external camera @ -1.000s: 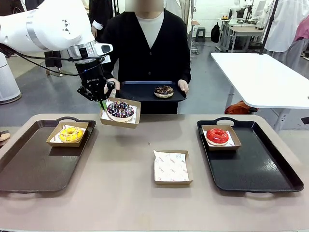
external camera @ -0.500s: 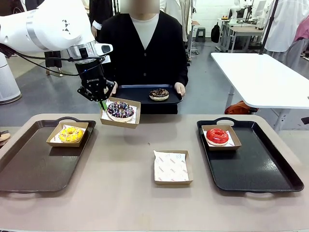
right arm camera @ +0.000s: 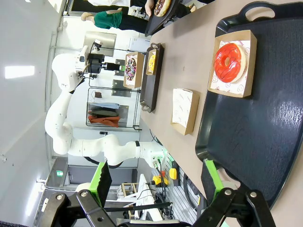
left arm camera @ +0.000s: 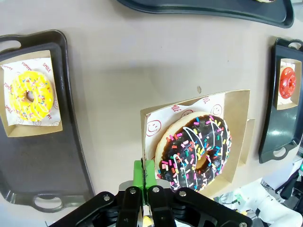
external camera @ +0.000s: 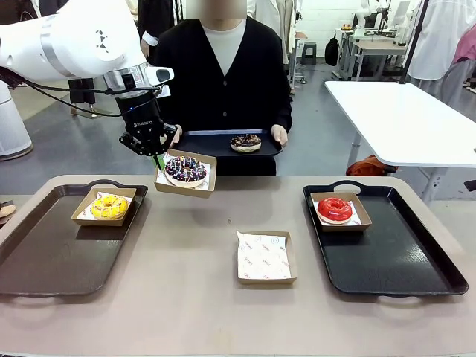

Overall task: Individually package the donuts and arrange them on the tray.
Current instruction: Place the picked Paper togo box on the Handle tray while simultaneously picking up another Paper togo box from the table with the other hand.

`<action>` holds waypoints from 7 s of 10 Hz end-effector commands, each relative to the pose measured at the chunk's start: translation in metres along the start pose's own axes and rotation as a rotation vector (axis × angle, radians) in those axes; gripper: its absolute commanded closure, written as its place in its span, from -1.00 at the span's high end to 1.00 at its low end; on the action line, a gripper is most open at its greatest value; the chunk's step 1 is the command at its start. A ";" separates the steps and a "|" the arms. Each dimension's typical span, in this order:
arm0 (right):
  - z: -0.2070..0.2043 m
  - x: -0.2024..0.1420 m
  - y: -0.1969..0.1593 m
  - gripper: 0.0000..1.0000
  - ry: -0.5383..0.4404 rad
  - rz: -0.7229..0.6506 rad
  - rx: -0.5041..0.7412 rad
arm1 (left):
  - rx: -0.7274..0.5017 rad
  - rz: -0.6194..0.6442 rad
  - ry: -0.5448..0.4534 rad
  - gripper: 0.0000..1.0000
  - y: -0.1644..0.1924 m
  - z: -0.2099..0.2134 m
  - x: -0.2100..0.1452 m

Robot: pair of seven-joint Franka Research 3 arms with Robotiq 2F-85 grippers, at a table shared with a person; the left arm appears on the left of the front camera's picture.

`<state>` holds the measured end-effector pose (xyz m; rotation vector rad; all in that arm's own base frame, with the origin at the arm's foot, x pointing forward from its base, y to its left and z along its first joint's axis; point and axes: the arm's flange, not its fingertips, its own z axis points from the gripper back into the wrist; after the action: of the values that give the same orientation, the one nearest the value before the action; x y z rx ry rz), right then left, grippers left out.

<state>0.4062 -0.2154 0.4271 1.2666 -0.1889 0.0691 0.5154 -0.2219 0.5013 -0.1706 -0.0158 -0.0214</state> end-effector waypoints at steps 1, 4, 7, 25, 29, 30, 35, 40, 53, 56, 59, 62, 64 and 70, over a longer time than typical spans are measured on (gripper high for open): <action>-0.002 -0.004 0.002 1.00 -0.001 -0.009 -0.007 | 0.003 0.001 -0.002 -1.00 0.002 0.001 -0.005; -0.002 -0.004 0.002 1.00 -0.001 -0.009 -0.007 | 0.003 0.001 -0.002 -1.00 0.002 0.001 -0.005; -0.002 -0.004 0.002 1.00 -0.001 -0.009 -0.007 | 0.003 0.001 -0.002 -1.00 0.002 0.001 -0.005; -0.322 0.014 0.107 1.00 0.276 0.069 -0.804 | 0.042 -0.049 -0.123 -0.98 0.212 0.026 -0.087; -0.355 0.005 0.086 1.00 0.301 0.070 -0.809 | 0.034 -0.050 -0.084 -0.98 0.225 0.010 -0.085; -0.347 0.009 0.088 1.00 0.301 0.090 -0.810 | 0.067 -0.037 -0.079 -0.98 0.219 0.016 -0.088; -0.347 0.009 0.088 1.00 0.301 0.090 -0.810 | 0.067 -0.037 -0.079 -0.98 0.219 0.016 -0.088; -0.375 -0.008 0.099 1.00 0.335 0.034 -0.907 | 0.064 -0.018 -0.048 -0.98 0.227 0.007 -0.098; -0.478 -0.048 0.049 1.00 0.239 -0.052 -1.190 | 0.059 -0.002 -0.037 -0.98 0.305 -0.055 -0.124; -0.479 -0.048 0.044 1.00 0.252 -0.063 -1.205 | 0.056 -0.006 0.006 -0.98 0.301 -0.072 -0.117; -0.480 -0.046 0.042 1.00 0.259 -0.063 -1.199 | 0.051 0.000 0.016 -0.98 0.299 -0.077 -0.112; -0.482 -0.043 0.040 -0.18 0.272 -0.061 -1.195 | 0.043 0.004 0.005 -0.76 0.296 -0.082 -0.108; -0.482 -0.042 0.039 -1.00 0.276 -0.065 -1.191 | 0.034 -0.008 0.002 0.33 0.296 -0.082 -0.109; -0.483 -0.042 0.038 -1.00 0.271 -0.076 -1.181 | 0.015 -0.020 -0.005 1.00 0.297 -0.076 -0.112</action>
<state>0.4054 0.2529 0.3186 0.0850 0.0831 0.0628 0.4113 0.0586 0.3719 -0.1205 -0.0040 -0.0193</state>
